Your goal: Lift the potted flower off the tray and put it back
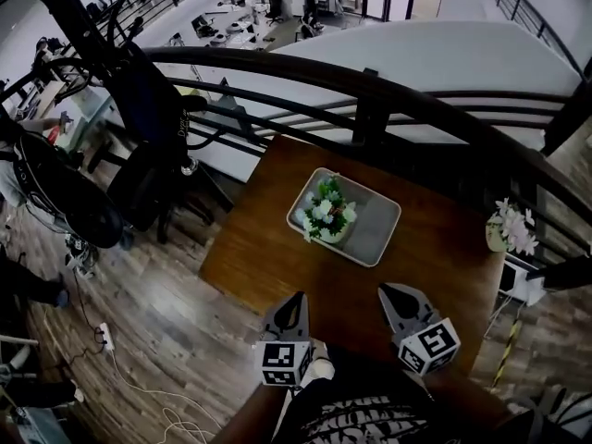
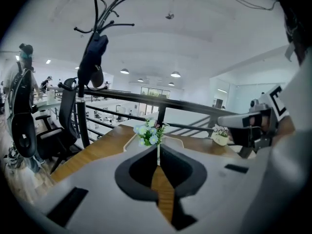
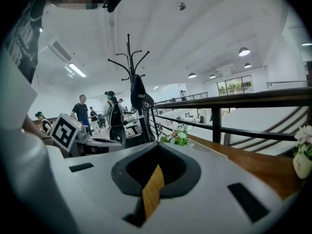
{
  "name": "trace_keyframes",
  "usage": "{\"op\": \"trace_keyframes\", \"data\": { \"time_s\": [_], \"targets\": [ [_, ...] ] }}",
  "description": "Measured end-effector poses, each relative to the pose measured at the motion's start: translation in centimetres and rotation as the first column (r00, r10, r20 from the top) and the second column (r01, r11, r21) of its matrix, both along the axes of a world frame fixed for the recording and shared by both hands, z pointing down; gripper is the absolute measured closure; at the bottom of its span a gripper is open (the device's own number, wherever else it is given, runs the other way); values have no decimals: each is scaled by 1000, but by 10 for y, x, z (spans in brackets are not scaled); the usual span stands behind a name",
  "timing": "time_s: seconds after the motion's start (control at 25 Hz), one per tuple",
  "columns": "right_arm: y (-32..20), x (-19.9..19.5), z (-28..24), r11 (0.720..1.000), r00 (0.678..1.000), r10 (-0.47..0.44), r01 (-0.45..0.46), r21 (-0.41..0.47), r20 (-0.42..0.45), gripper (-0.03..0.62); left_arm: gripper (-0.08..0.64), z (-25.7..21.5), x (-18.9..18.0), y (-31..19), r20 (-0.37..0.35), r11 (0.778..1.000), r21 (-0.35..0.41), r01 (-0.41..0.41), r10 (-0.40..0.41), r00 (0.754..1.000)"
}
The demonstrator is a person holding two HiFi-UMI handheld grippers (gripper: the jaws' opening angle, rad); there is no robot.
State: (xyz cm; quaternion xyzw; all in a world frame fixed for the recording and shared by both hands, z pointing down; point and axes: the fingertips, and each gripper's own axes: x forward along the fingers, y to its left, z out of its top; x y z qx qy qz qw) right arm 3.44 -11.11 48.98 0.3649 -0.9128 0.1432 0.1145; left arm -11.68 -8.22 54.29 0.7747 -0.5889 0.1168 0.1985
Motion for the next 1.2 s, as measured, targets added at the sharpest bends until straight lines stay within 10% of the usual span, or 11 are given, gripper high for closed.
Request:
{"op": "trace_keyframes", "data": {
  "time_s": [0.4,1.2],
  "targets": [
    [-29,28,57,991,997,69,-73,-111,-40,600,309,83,33,-89,26,986,-94,-137,140,990],
    [-68,57,103,955,982,188,-186,-232,-11,600,80,167,47,-215,82,977,-134,-168,180,980]
  ]
}}
